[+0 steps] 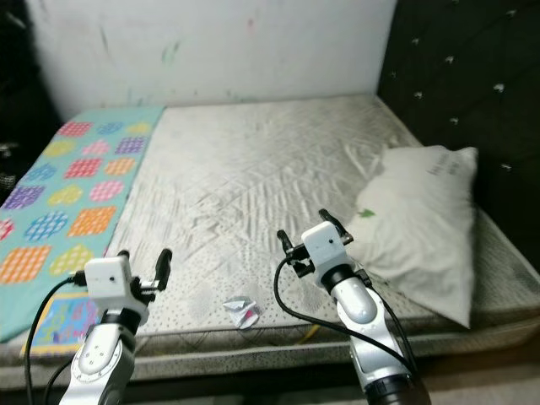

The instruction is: Clean up the room

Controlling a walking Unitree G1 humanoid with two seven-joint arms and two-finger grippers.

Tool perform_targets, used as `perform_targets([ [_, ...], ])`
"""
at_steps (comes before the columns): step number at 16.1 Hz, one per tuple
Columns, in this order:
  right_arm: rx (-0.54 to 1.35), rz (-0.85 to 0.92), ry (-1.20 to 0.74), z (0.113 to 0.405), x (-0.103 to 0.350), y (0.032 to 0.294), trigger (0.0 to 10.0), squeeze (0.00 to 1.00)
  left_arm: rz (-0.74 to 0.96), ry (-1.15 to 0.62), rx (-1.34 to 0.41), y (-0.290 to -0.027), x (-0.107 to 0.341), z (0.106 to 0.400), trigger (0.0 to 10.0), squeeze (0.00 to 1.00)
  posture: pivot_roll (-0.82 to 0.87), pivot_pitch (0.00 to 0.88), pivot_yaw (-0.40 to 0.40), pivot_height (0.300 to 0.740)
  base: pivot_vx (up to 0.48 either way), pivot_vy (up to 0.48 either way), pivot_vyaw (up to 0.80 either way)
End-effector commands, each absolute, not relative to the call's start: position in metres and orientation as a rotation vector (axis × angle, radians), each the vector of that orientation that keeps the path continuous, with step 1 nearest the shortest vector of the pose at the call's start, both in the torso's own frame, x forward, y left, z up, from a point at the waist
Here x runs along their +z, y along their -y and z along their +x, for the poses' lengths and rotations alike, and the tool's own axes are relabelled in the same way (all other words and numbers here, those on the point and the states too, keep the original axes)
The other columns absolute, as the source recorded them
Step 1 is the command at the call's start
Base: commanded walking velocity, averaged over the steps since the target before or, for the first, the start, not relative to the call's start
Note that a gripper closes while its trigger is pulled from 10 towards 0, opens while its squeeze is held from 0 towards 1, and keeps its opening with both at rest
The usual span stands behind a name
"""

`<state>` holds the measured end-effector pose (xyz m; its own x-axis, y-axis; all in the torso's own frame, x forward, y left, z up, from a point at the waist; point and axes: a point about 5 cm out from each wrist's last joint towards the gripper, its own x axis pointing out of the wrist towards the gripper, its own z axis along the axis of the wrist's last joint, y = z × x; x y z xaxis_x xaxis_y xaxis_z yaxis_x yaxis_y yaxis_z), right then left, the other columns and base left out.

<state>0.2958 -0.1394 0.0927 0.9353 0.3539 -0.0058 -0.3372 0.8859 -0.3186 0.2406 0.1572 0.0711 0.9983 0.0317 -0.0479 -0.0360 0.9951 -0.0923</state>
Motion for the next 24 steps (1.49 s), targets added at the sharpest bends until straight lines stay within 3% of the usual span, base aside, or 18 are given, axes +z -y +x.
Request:
perform_targets([
  [1, 0.372, -0.310, 0.075, 0.299, 0.098, 0.133, 10.0, 0.00, -0.075, -0.030, 0.050, -0.165, 0.074, 0.240, 10.0, 0.00, -0.11, 0.000, 0.030, 0.740, 0.000, 0.000, 0.00],
  [6, 0.293, -0.293, 0.058, 0.309, 0.098, 0.149, 10.0, 0.00, -0.104, -0.023, 0.031, -0.164, 0.075, 0.239, 10.0, 0.00, -0.10, 0.000, 0.032, 0.740, 0.000, 0.000, 0.00],
  [24, 0.290, -0.299, 0.103, 0.307, 0.106, 0.148, 10.0, 0.00, -0.097, -0.008, 0.028, -0.169, 0.082, 0.245, 10.0, 0.00, -0.13, 0.000, 0.067, 0.740, 0.043, 0.000, 0.00],
])
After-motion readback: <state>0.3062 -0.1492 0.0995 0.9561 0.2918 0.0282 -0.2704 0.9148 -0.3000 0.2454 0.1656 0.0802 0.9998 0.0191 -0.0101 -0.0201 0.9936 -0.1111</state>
